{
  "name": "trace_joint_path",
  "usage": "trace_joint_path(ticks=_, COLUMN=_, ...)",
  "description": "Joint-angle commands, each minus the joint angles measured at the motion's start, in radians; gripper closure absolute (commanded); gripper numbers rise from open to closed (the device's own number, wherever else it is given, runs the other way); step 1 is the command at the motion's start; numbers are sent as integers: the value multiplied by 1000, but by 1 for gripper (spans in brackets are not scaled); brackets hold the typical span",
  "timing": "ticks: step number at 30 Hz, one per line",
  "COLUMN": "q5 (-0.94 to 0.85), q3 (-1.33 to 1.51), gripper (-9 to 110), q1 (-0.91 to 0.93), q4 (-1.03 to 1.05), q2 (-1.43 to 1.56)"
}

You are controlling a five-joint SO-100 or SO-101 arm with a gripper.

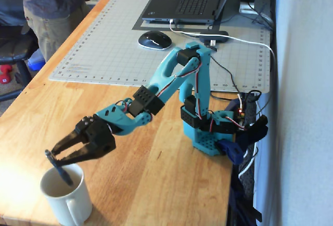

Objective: Grasp a pen and put it in a mug.

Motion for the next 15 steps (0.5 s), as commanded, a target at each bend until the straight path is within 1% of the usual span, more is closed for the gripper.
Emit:
trace_joint_path(ticks=1, q5=-9, q3=-29, gripper=94, q1=23, q4=-20, q2=74)
trace_joint_path(ticks=5, q5=5, q3=25, gripper=87, q1=29, q4=-18, q2=124)
trace_joint_path(ticks=7, q5=5, q3=57, gripper=87, q1=37, q4=-9, q2=155)
trace_joint_path(ticks=9, q5=5, q3=84, gripper=87, q1=43, q4=46, q2=199)
trace_joint_path(ticks=11, q5=-6, q3=98, gripper=88, q1=69, q4=152, q2=265)
trace_joint_path(ticks=15, q5=-34, q3=95, gripper=88, q1=126, q4=474, q2=403)
